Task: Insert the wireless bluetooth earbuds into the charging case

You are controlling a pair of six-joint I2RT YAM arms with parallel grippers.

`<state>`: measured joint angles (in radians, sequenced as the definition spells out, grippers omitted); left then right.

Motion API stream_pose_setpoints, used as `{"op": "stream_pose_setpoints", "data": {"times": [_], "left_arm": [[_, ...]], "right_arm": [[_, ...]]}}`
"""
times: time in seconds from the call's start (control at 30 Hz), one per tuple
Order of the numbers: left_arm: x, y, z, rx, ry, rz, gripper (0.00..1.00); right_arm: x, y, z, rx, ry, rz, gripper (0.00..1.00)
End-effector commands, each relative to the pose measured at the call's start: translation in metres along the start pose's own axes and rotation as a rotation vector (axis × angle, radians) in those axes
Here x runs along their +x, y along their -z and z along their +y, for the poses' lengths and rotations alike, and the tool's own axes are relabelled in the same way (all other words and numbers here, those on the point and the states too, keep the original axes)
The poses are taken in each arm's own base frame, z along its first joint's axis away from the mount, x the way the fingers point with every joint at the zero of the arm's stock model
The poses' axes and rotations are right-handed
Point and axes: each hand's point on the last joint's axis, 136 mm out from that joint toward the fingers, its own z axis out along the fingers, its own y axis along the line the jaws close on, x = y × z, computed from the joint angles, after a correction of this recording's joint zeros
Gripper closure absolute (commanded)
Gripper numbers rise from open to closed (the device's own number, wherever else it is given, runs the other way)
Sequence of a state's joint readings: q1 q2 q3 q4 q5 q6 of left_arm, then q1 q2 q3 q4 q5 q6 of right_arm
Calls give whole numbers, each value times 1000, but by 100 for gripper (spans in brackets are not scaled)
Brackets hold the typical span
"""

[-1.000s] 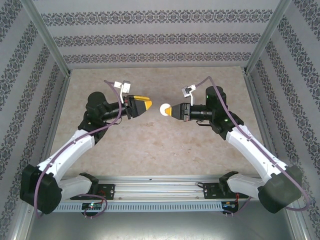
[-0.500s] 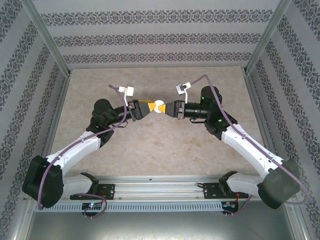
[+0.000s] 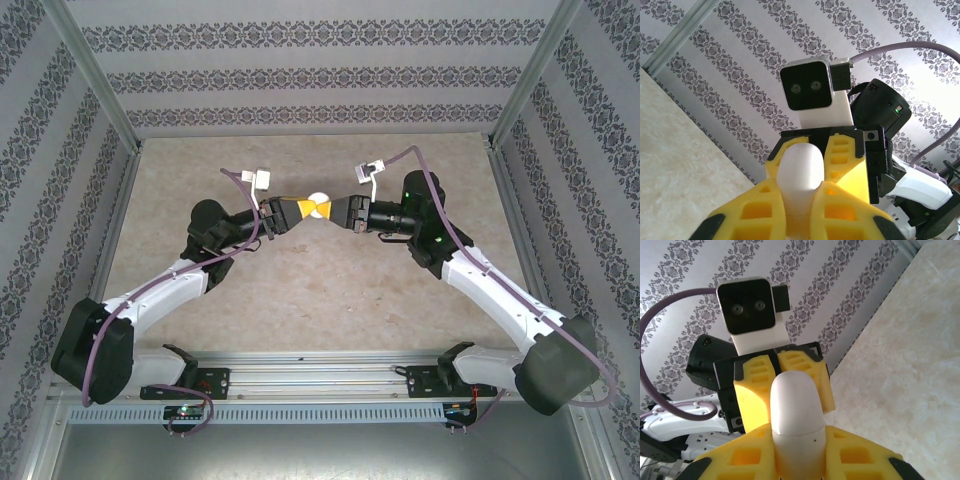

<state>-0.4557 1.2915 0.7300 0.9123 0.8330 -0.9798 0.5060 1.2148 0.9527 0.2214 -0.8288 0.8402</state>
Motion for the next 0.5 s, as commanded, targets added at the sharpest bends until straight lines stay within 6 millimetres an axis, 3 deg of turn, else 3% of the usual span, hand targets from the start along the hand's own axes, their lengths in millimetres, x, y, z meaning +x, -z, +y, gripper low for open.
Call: {"op": "stream_pose_setpoints", "data": {"times": [0.0,0.1,0.27,0.47], "left_arm": [[3,-1,-19,37,-103,31,100],[5,4,-23,18,-162,66,100],[25,14,-25,-32,-288,229,100],[47,29,-45,69,-427,321,96]], "right_arm": [[0,3,5,15,38,2,64],[3,19,1,65,42,12,53],[1,49,17,109,114,12,43],[15,48,46,41,187,108,42]]}}
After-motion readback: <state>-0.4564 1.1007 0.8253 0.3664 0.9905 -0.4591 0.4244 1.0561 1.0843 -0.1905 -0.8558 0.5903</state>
